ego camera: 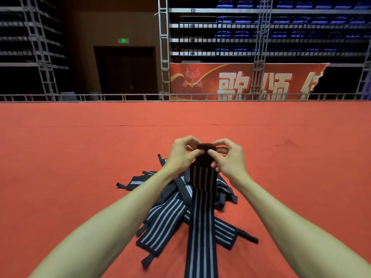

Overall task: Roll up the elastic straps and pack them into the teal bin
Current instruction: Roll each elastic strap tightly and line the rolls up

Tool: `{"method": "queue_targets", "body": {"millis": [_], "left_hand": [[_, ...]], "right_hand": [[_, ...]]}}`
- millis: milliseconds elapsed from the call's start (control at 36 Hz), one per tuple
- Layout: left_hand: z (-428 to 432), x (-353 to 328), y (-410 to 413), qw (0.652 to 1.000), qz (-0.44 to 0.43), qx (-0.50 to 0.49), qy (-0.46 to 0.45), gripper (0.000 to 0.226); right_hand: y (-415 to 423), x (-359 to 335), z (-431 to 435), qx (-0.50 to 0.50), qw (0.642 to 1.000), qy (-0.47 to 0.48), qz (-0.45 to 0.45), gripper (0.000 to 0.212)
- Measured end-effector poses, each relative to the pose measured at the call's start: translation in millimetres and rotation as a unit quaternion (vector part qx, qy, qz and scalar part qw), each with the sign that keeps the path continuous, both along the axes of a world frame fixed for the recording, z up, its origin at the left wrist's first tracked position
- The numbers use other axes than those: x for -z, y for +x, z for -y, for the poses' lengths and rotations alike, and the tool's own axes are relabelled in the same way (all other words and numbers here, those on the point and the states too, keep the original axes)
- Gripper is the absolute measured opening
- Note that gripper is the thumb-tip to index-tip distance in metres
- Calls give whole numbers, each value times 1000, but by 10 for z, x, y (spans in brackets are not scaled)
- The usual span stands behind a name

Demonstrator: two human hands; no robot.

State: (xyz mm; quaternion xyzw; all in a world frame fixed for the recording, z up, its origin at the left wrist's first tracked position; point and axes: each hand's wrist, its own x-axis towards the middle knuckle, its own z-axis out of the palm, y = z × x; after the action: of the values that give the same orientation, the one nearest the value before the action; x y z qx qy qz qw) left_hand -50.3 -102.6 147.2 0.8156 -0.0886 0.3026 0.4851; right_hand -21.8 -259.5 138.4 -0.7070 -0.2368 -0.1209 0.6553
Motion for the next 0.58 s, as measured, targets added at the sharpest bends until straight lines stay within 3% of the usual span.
{"method": "queue_targets", "body": {"millis": [250,361,500,583], "left_hand": [[-47,13,-19,996,59,2,70,28],[-81,51,-21,991,96,-12,97,25],[-98,83,-9,986,130,-16,105,5],[-85,99,-7,984,133,-9,118,8]], "right_hand": [[-36,-23,27,-56,998,34,-20,16],[-64,-38,41,-103,990,70,-63,12],[-56,-43,29,-110,986,90,-88,14],[-10,-26,25,-74,993,49,-71,3]]}}
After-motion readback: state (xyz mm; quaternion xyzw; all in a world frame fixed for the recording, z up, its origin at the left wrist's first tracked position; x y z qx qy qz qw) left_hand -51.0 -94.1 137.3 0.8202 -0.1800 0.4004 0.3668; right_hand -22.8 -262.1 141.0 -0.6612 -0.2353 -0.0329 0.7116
